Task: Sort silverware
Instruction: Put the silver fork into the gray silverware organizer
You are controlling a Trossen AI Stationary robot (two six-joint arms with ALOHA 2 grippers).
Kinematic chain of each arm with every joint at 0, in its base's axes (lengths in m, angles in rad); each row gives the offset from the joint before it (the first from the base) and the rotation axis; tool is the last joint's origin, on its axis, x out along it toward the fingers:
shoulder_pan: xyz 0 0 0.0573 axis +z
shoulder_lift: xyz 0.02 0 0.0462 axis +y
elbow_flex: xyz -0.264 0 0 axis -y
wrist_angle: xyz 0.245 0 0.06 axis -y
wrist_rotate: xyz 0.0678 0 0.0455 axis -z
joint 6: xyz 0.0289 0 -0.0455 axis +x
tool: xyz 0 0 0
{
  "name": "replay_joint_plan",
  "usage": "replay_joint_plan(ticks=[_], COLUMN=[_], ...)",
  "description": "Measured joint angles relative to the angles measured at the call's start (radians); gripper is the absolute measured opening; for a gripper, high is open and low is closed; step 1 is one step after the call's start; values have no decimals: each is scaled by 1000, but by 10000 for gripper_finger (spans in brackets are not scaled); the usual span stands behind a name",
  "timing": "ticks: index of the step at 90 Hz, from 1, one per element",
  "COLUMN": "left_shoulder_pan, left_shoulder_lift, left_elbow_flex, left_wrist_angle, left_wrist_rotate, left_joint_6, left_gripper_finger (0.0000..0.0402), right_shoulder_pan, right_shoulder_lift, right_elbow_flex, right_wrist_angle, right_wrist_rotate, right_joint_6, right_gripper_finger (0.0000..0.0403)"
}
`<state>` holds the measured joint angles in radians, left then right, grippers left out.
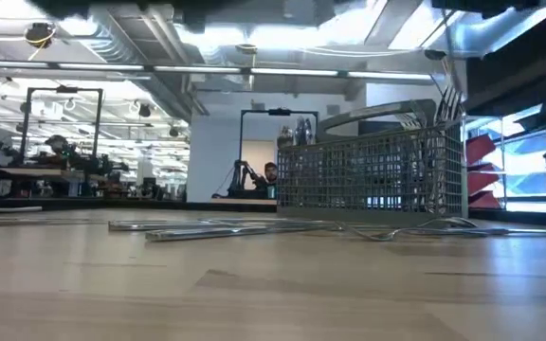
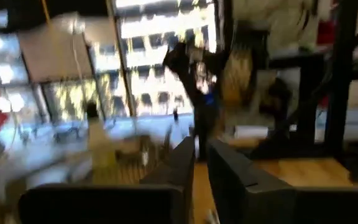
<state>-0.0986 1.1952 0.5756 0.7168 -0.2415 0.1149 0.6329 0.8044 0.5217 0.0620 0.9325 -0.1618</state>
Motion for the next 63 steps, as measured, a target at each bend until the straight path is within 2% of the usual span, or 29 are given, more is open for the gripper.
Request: replay_joint_plan(ticks=[8,18,42,63], left_shoulder_pan=[0,-12,-62,-72], left_shoulder_lift=[10,20,21,22], left_elbow_flex=[-100,-191,-245,-245], left_wrist_angle=[87,202,261,260], left_wrist_rotate=[-21,-25,-62,-62], left_joint_6=[-78,-161,-160,-145], left_gripper_finger=[19,15,14,14], right_shoulder_pan=[-40,-111,-272,-293], right_shoulder_lift=[-6,0,3,3], right_elbow_flex=[-57,-129,-283,-307], right_wrist_angle=[160,261,337,364], right_wrist_rotate=[94,124,128,36], right_joint_6=[-46,-10,161,199], right_gripper_finger=[1,1,0,1])
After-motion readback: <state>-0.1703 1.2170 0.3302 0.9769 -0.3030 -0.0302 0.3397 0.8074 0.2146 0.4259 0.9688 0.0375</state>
